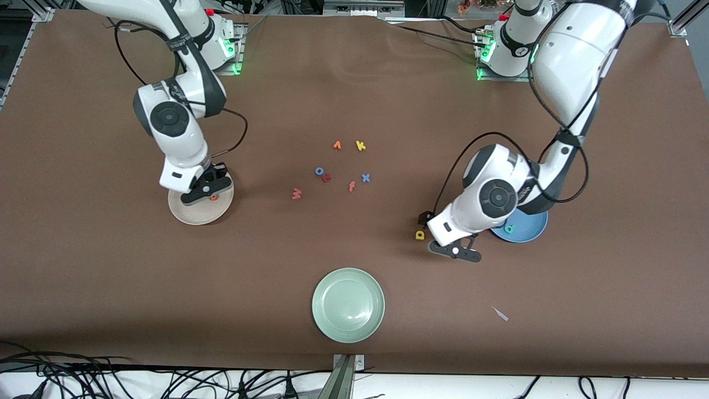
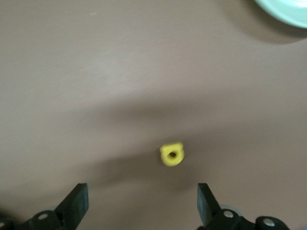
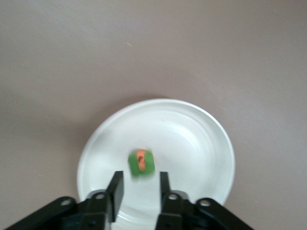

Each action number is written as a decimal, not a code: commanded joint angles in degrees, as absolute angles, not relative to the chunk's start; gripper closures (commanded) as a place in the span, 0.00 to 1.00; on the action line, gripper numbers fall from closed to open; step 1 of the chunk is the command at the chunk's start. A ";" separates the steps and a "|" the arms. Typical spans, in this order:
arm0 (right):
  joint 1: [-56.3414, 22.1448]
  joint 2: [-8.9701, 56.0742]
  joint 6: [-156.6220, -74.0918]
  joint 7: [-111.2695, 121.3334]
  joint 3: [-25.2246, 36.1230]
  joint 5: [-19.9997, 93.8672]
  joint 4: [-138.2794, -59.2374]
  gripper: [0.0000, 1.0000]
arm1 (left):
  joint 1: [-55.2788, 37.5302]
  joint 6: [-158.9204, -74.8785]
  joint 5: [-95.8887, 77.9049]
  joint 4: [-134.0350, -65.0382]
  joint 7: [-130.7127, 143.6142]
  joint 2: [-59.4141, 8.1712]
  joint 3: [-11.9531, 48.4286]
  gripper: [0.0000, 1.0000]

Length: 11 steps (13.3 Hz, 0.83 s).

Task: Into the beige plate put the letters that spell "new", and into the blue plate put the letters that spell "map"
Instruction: 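Drop the green u on the white plate while the left gripper grasps the a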

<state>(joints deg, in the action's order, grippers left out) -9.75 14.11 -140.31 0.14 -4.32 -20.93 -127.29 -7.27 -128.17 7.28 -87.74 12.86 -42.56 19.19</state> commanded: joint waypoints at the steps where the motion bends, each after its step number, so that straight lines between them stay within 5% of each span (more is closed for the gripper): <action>1: -10.02 13.53 -140.01 -2.35 -4.83 -18.56 -128.06 0.38 | -9.92 -132.52 11.76 -85.43 13.09 -46.04 18.46 0.00; 4: -10.19 16.85 -139.92 -12.87 -11.14 -16.53 -123.87 0.38 | -10.63 -132.63 13.71 -85.43 15.37 -47.63 18.37 0.00; 8: -13.09 29.24 -140.18 -27.22 -15.81 -16.61 -110.69 0.38 | -11.07 -132.98 15.80 -85.43 16.17 -49.39 18.37 0.04; 10: -15.11 33.12 -140.19 -30.39 -15.91 -16.52 -106.19 0.38 | -11.07 -134.38 17.57 -85.52 16.26 -49.92 18.37 0.26; 11: -15.99 34.27 -140.01 -32.50 -15.91 -16.52 -104.78 0.38 | -11.07 -134.38 17.67 -85.52 16.17 -49.92 18.37 0.50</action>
